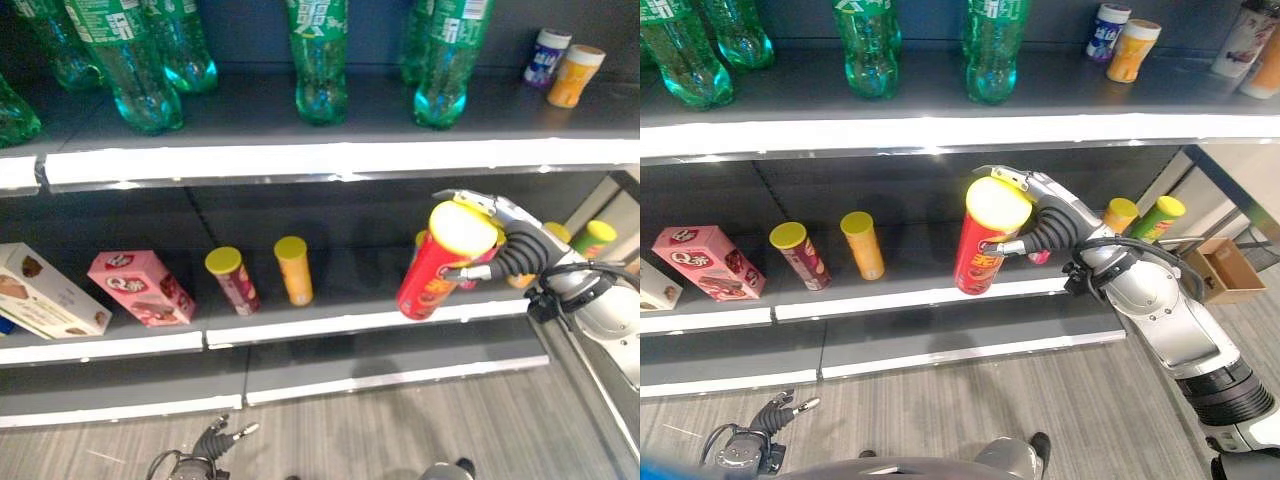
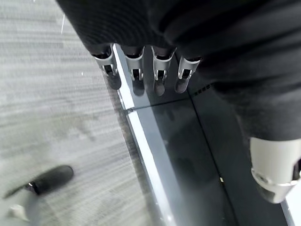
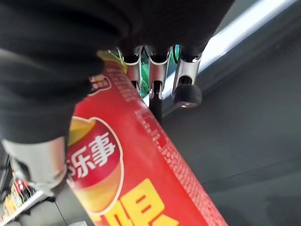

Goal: Put the goods on the table back onto the shelves and tidy them up.

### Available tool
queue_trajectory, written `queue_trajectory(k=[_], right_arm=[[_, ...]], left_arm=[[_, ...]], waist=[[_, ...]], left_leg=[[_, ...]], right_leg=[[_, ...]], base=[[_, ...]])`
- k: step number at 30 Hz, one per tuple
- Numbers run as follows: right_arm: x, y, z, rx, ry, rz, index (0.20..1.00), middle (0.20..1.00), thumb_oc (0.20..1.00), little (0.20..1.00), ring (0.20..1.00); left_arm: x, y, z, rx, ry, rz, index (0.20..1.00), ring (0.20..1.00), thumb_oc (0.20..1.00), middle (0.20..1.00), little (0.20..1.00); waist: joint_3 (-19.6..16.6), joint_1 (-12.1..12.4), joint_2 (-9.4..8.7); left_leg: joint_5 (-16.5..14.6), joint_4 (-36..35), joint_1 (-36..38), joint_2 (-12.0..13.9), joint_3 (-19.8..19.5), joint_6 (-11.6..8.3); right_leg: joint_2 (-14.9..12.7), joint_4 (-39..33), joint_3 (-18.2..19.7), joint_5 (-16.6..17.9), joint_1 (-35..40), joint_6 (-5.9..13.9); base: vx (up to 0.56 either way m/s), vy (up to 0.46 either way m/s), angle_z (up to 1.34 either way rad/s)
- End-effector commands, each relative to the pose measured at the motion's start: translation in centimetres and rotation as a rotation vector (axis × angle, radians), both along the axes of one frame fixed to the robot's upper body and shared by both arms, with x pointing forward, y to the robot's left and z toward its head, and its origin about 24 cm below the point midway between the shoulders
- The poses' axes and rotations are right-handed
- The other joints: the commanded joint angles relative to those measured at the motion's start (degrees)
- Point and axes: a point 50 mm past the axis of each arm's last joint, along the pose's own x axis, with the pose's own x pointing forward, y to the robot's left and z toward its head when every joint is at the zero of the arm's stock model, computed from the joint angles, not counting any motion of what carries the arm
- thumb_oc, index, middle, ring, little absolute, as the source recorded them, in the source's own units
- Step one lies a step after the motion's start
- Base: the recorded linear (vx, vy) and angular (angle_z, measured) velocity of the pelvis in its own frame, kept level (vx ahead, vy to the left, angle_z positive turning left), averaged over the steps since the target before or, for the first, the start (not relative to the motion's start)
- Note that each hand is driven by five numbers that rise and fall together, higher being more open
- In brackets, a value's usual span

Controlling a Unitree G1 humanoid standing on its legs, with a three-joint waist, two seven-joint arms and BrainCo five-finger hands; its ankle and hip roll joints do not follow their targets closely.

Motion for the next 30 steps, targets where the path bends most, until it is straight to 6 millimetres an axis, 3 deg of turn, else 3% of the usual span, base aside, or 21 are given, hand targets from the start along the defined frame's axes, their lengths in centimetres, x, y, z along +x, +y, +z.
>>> queue_trajectory(k=[1, 2, 3, 5, 6, 10, 17, 30], right_arm=[[0.1, 0.5, 4.3, 0.003, -0.19, 0.028, 0.2, 0.2, 0.2, 0.2, 0.2], [0.1, 0.8, 4.3, 0.004, -0.186, 0.044, 0.2, 0.2, 0.2, 0.2, 0.2], [0.2, 1.2, 4.2, -0.001, -0.18, 0.067, 0.2, 0.2, 0.2, 0.2, 0.2], [0.2, 1.2, 4.2, 0.0, -0.18, 0.068, 0.2, 0.2, 0.2, 0.2, 0.2], [0.2, 1.6, 3.9, 0.014, -0.163, 0.086, 0.2, 0.2, 0.2, 0.2, 0.2], [0.3, 2.8, 3.5, 0.016, -0.126, 0.153, 0.2, 0.2, 0.2, 0.2, 0.2], [0.4, 3.5, 1.9, 0.03, -0.047, 0.184, 0.2, 0.2, 0.2, 0.2, 0.2], [3.7, 6.5, -1.8, 0.036, 0.038, 0.129, 0.2, 0.2, 0.2, 0.2, 0.2]], left_arm=[[1.7, 0.2, 0.7, 0.004, -0.056, -0.01, 1.0, 1.0, 1.0, 1.0, 1.0], [1.8, 0.0, 0.6, -0.002, -0.057, -0.009, 1.0, 1.0, 1.0, 1.0, 1.0], [1.7, -0.1, 0.5, -0.002, -0.051, -0.021, 1.0, 1.0, 1.0, 1.0, 1.0], [1.7, 0.0, 0.5, -0.002, -0.051, -0.02, 1.0, 1.0, 1.0, 1.0, 1.0], [1.4, -0.1, 0.3, -0.01, -0.046, 0.004, 1.0, 1.0, 1.0, 1.0, 1.0], [0.7, -0.8, -0.1, -0.04, -0.045, 0.033, 1.0, 1.0, 1.0, 1.0, 1.0], [0.0, -1.9, -0.8, -0.055, -0.004, 0.004, 1.0, 1.0, 1.0, 1.0, 1.0], [-1.5, -1.9, -1.2, -0.035, 0.052, -0.018, 1.0, 1.0, 1.0, 1.0, 1.0]], waist=[[-0.18, 0.49, 1.52], [0.09, 0.58, 1.66], [-0.35, 0.89, 0.77], [-0.31, 0.85, 0.75], [-1.63, 1.96, -0.38], [-2.88, 2.84, -0.95], [-3.52, 3.42, -1.12], [-2.03, 7.6, -0.61]], left_leg=[[-1.76, -1.14, 1.23, 3.6, 1.63, -1.7], [-1.78, -1.14, 1.32, 3.38, 1.51, -1.57], [-1.72, -1.14, 0.51, 2.42, 1.08, -1.41], [-1.73, -1.14, 0.58, 2.42, 1.05, -1.41], [-2.05, -1.14, 0.48, 1.77, 0.82, -1.53], [-1.89, -1.14, 1.58, 3.05, 2.51, -2.16], [-1.75, -1.14, 2.24, 4.24, 2.75, -3.01], [-1.03, -1.14, 0.34, 4.79, 1.97, -3.72]], right_leg=[[9.14, 3.25, 0.34, -18.73, -0.75, 8.18], [13.01, 1.46, 0.35, -23.14, -0.32, 7.28], [15.43, -4.02, 1.46, -24.87, 1.84, 6.55], [15.48, -4.5, 1.36, -24.65, 2.17, 6.55], [15.83, -8.53, 1.09, -23.36, 4.52, 6.9], [16.48, -13.13, -0.12, -21.68, 7.39, 7.42], [16.9, -15.17, -1.51, -22.16, 9.79, 7.31], [16.09, -15.42, -4.41, -22.43, 10.08, 7.52]], base=[[0.04, 0.147, -0.06], [0.04, 0.01, -0.03], [0.04, 0.017, 0.0], [0.04, -0.028, -0.02], [0.1, -0.074, -0.02], [0.08, -0.075, -0.12], [0.06, -0.045, -0.02], [0.02, -0.031, 0.08]])
